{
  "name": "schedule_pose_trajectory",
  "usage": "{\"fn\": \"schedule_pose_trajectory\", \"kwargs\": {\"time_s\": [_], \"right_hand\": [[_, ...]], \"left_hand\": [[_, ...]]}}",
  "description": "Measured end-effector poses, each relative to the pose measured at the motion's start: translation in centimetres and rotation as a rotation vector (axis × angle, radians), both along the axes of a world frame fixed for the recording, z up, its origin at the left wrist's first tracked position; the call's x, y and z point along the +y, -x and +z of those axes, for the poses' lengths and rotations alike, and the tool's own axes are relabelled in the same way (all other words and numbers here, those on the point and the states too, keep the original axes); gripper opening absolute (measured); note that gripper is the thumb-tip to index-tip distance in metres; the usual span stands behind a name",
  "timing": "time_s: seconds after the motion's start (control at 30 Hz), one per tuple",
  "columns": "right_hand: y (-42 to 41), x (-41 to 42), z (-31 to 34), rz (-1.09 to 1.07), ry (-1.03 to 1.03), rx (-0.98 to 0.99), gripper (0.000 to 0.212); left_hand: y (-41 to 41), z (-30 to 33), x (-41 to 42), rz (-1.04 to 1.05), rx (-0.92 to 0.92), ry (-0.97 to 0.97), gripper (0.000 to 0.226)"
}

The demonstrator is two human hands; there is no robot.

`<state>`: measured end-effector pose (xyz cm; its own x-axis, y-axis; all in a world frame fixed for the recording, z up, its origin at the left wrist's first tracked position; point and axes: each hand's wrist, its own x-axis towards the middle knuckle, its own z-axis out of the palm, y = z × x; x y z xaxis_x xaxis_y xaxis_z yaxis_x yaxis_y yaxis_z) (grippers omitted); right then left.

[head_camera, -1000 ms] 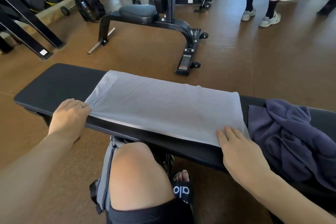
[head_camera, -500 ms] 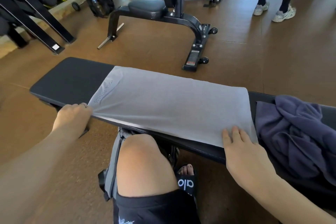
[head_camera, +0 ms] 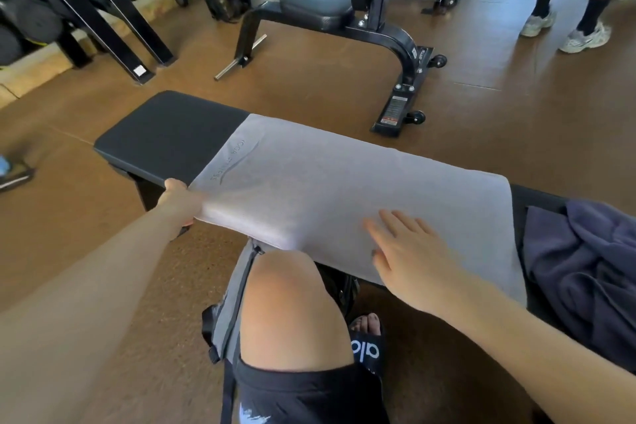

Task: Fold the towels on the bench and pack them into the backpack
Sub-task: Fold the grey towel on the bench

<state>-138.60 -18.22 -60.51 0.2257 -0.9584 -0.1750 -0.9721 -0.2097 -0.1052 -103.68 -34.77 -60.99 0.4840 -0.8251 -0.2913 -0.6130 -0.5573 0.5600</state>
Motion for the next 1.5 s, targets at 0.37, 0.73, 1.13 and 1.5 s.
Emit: {"fn": "schedule_pose_trajectory", "kwargs": {"time_s": [0.37,0.73,1.13,1.5], "right_hand": [[-4.3,-4.8,-3.4,-0.078,0.023,0.012,0.073],[-8.6,-15.4,-3.4,0.104,0.081,-0.042,0.058],[-10.2,-21.0,-6.6,0.004,0.166,-0.124,0.059],[-0.3,-13.6,-5.4,-0.262,0.096,-0.187,0.058]], "left_hand": [[-0.9,-1.3,-1.5,-0.130,-0.509,0.157,0.045],[2.8,-5.3,-7.0,-0.708,-0.594,0.107,0.055],[0.4,-5.2,-7.7,-0.576,-0.496,0.143,0.053],[-0.4,-3.7,-6.3,-0.458,-0.489,0.202,0.054]]}}
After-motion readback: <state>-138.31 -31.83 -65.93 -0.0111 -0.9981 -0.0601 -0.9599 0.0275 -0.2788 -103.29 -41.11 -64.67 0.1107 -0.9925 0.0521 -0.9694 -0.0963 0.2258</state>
